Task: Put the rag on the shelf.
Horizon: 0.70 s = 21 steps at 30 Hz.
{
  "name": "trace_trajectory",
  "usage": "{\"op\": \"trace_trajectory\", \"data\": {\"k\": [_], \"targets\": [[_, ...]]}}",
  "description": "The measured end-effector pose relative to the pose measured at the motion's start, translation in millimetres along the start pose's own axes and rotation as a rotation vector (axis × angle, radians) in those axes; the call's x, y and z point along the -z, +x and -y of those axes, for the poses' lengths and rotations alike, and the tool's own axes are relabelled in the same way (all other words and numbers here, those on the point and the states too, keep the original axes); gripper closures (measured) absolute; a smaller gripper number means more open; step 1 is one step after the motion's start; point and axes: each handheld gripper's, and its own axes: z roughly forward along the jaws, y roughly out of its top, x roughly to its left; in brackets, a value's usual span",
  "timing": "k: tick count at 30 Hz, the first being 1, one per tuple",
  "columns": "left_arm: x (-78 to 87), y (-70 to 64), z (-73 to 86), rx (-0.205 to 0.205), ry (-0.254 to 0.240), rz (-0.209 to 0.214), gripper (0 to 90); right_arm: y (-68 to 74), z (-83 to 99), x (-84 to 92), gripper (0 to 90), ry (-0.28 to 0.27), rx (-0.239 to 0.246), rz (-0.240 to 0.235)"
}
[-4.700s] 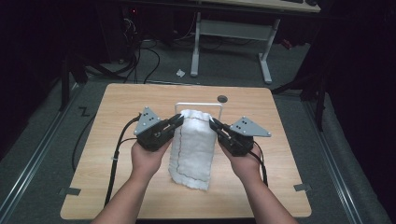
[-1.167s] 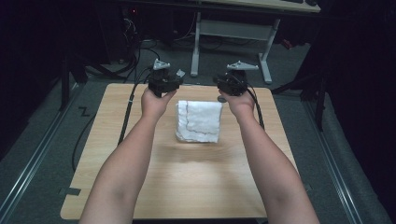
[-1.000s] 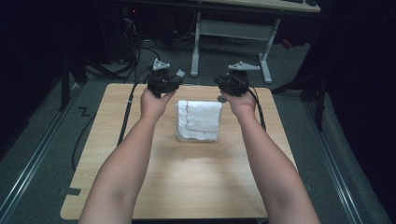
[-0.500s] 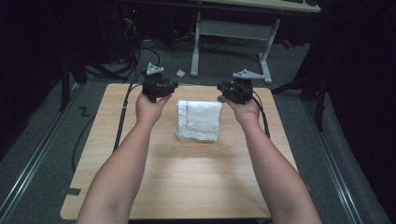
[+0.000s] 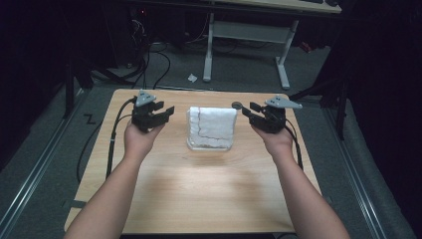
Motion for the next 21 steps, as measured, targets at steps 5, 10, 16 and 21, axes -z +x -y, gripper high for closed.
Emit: {"op": "trace_trajectory", "data": {"k": [5,10,16,21], "targets": [[31.7,-17.6,46.1,0.031,0.003,0.061,49.1,13.8,28.1,26.4,58.0,0.004,0.036,0.022],[56.7,-45.3,100.1,-0.015,0.071,0.106,48.4,31.5,65.6,45.8,59.0,0.056,0.030,0.051],[72.2,-81.0,166.1,-0.131,0.173,0.108,49.5,58.8,115.2,58.3,53.6,0.143,0.021,0.046],[75.4,-86.9,158.0,-0.118,0.161,0.141,47.9,79.0,170.3,71.0,52.9,0.237,0.043,0.057]]}}
